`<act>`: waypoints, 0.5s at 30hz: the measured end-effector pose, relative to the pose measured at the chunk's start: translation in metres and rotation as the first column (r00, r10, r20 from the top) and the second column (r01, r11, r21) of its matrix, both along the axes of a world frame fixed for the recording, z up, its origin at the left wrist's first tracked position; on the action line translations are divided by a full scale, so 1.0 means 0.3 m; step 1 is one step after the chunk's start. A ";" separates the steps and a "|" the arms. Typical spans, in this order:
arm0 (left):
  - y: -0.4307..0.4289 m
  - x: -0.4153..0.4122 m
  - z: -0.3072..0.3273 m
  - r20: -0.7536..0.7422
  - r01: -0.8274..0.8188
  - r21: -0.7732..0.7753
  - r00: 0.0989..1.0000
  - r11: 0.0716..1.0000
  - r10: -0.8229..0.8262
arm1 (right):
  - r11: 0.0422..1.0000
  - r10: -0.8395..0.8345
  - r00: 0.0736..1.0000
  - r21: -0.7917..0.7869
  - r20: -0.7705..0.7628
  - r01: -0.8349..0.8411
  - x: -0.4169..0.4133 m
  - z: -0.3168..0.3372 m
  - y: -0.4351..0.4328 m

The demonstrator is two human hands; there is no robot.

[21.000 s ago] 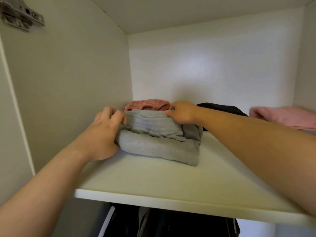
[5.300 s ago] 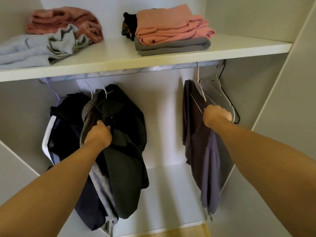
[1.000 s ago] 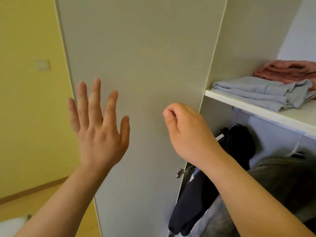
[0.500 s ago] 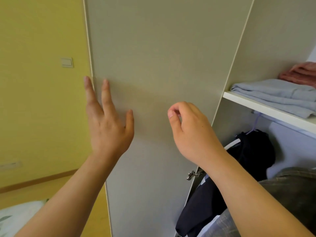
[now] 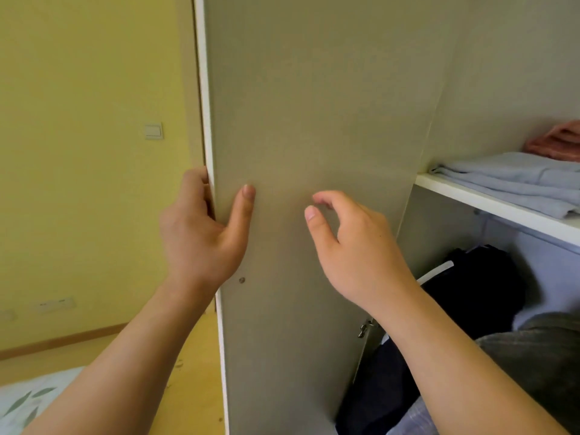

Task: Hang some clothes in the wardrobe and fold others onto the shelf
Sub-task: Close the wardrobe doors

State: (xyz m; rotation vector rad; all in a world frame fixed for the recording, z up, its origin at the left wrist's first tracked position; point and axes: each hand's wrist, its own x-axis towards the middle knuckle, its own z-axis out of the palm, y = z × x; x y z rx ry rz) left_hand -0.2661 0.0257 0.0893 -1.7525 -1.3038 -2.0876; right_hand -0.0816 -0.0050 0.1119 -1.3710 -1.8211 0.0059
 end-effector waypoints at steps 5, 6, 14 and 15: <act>-0.081 0.036 -0.010 0.045 0.371 0.037 0.927 0.928 -0.373 | 0.997 -0.030 0.997 0.073 -0.073 0.035 -0.001 0.031 -0.078; -0.087 0.047 -0.014 0.084 0.485 0.043 0.870 0.874 -0.487 | 0.997 -0.033 0.996 0.072 -0.080 0.039 0.002 0.036 -0.094; -0.199 0.158 0.038 0.697 0.990 -0.042 0.124 0.133 -0.706 | 0.989 -0.044 0.994 0.136 -0.104 0.058 0.026 0.039 -0.215; -0.209 0.180 0.038 0.708 0.995 -0.045 0.091 0.084 -0.701 | 0.987 -0.054 0.993 0.147 -0.109 0.070 0.032 0.038 -0.232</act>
